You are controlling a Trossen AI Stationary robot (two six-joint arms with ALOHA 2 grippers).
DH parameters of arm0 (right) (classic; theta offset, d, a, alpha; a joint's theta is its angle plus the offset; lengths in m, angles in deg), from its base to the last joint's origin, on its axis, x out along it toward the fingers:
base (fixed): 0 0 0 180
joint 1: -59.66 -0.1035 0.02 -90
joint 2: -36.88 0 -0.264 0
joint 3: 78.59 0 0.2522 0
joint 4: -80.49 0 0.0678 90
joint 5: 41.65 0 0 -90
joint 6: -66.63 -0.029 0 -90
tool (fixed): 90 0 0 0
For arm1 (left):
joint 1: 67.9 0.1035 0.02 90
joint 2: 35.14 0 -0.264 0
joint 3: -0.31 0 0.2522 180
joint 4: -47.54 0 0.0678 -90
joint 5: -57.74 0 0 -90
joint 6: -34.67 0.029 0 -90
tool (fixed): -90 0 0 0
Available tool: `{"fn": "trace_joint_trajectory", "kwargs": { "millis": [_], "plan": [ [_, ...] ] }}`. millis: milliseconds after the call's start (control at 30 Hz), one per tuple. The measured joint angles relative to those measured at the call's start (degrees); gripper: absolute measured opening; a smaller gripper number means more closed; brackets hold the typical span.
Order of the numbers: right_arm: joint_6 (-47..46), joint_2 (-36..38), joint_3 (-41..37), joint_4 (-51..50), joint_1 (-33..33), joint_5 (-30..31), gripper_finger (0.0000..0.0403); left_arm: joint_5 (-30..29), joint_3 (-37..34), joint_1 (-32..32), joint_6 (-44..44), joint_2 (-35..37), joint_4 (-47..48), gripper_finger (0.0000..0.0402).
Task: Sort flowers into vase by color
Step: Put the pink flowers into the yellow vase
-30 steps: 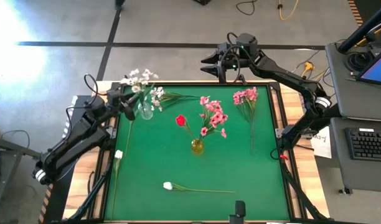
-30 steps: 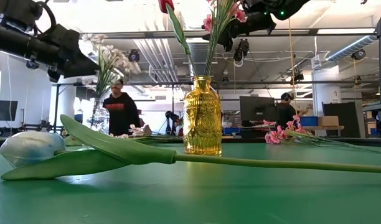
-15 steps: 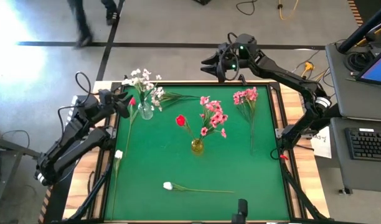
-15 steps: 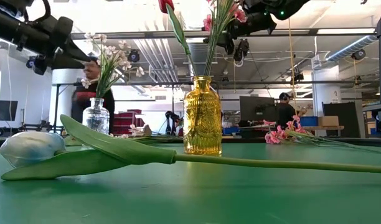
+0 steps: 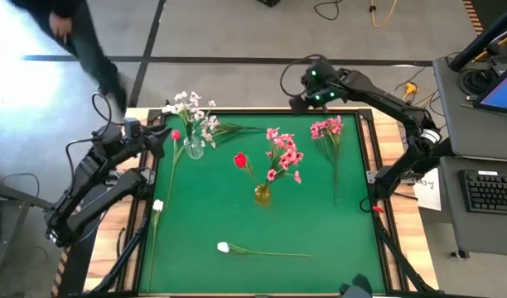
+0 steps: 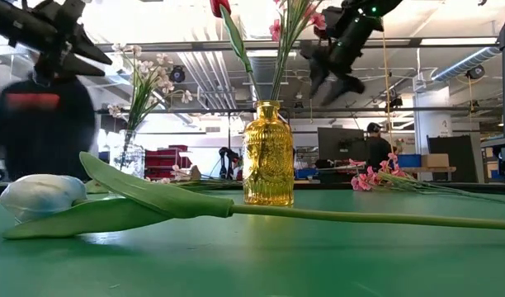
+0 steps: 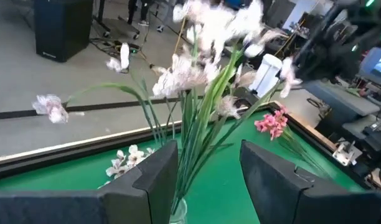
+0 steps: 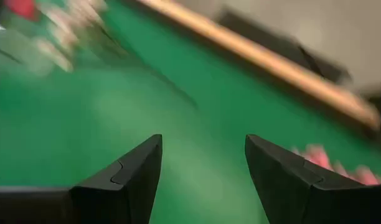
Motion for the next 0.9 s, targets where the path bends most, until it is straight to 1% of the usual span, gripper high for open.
{"fn": "trace_joint_trajectory", "kwargs": {
  "millis": [133,200,267,333,433,600,667,800,900],
  "plan": [
    [-2.3,0.0,-0.4,-13.1,0.0,3.5,0.0221,2.7,2.1,0.0,-0.2,0.4,2.1,0.0162],
    [-3.3,0.0,-1.4,-17.5,-0.1,4.0,0.0221,6.4,2.6,0.0,-0.9,1.0,2.1,0.0162],
    [-4.5,0.1,-3.0,-19.4,-0.3,4.0,0.0221,10.8,2.6,0.0,-2.2,1.9,1.9,0.0162],
    [-5.6,0.5,-5.2,-19.7,-0.5,4.4,0.0221,14.2,1.8,0.0,-3.9,3.1,0.8,0.0162],
    [-7.0,0.8,-9.0,-19.4,-0.8,4.6,0.0221,17.8,-0.2,0.0,-5.5,5.7,-0.7,0.0162],
    [-8.8,1.0,-15.7,-16.4,-0.8,4.8,0.0222,20.5,-4.3,-0.1,-7.2,10.0,-5.0,0.0162],
    [-8.8,1.3,-18.0,-15.3,-0.8,4.5,0.0222,22.5,-5.9,-0.1,-7.5,11.2,-6.8,0.0162],
    [-9.5,2.0,-21.7,-13.7,-0.8,4.3,0.0222,25.9,-7.2,-0.2,-5.7,11.6,-7.1,0.0162],
    [-9.5,2.6,-24.3,-10.1,-0.8,4.2,0.0234,27.4,-7.7,-0.2,-2.6,11.5,-7.2,0.0162]
  ]
}}
